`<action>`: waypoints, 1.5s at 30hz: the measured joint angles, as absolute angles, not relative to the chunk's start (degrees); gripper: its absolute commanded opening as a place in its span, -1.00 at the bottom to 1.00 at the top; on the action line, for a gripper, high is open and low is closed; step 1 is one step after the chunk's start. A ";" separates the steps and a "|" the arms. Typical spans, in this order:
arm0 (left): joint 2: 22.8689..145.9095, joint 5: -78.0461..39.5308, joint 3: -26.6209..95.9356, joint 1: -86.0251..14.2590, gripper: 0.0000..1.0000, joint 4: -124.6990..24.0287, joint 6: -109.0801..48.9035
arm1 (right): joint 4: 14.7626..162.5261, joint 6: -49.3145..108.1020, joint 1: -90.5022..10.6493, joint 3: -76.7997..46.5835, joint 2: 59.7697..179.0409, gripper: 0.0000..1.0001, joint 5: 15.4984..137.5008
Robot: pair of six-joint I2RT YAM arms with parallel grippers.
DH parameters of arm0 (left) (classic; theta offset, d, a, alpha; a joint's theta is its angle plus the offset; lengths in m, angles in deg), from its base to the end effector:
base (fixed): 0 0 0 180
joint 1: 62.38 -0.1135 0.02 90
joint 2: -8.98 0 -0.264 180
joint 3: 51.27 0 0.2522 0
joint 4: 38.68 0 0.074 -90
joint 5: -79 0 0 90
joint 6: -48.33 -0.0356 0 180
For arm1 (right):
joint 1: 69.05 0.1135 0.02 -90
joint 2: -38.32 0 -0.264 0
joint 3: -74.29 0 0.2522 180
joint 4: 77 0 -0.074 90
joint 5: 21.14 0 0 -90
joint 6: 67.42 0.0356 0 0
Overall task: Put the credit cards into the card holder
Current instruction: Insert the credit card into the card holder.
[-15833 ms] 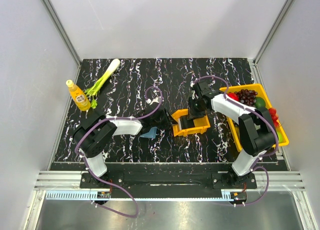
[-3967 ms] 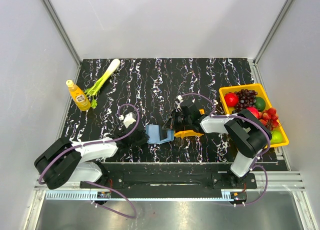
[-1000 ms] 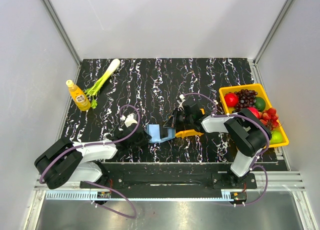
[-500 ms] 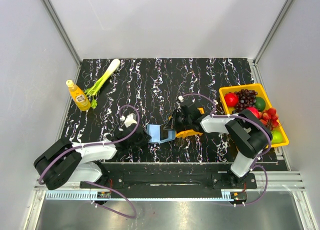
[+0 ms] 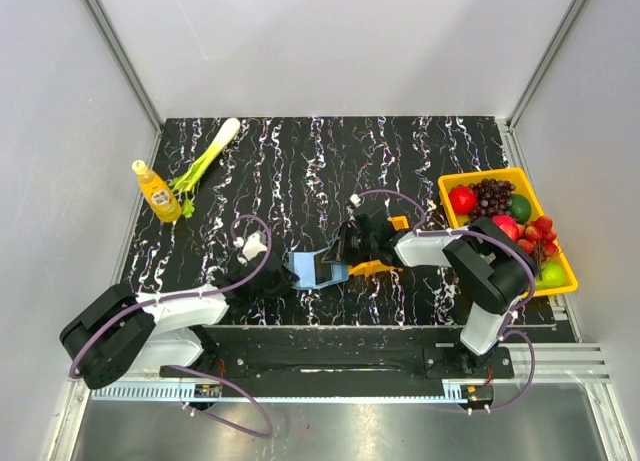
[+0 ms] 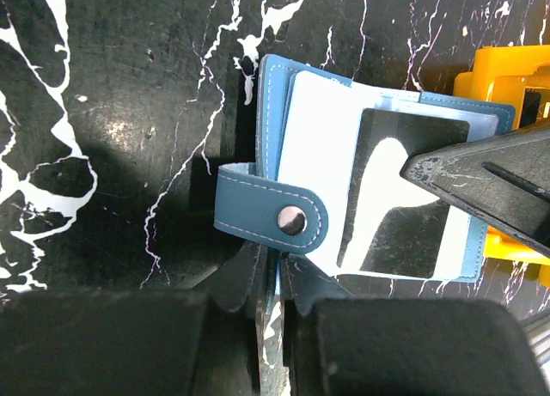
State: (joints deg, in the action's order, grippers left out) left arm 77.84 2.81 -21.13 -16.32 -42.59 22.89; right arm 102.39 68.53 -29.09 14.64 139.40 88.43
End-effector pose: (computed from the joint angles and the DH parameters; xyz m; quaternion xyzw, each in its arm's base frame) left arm 0.1459 -0.1392 0.1284 -0.1938 0.8895 -0.2652 0.3175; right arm 0.2527 0.2273 0.1337 -0.0219 0.9028 0.3866 0.1873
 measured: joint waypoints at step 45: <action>78.87 4.36 -19.45 -16.32 -0.81 -45.61 25.49 | 102.89 67.03 -28.80 13.92 140.32 -1.00 88.26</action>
State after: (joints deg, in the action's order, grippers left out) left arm 78.87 4.36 -19.45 -16.32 -45.61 25.49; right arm 102.89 67.03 -28.80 13.92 140.32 88.26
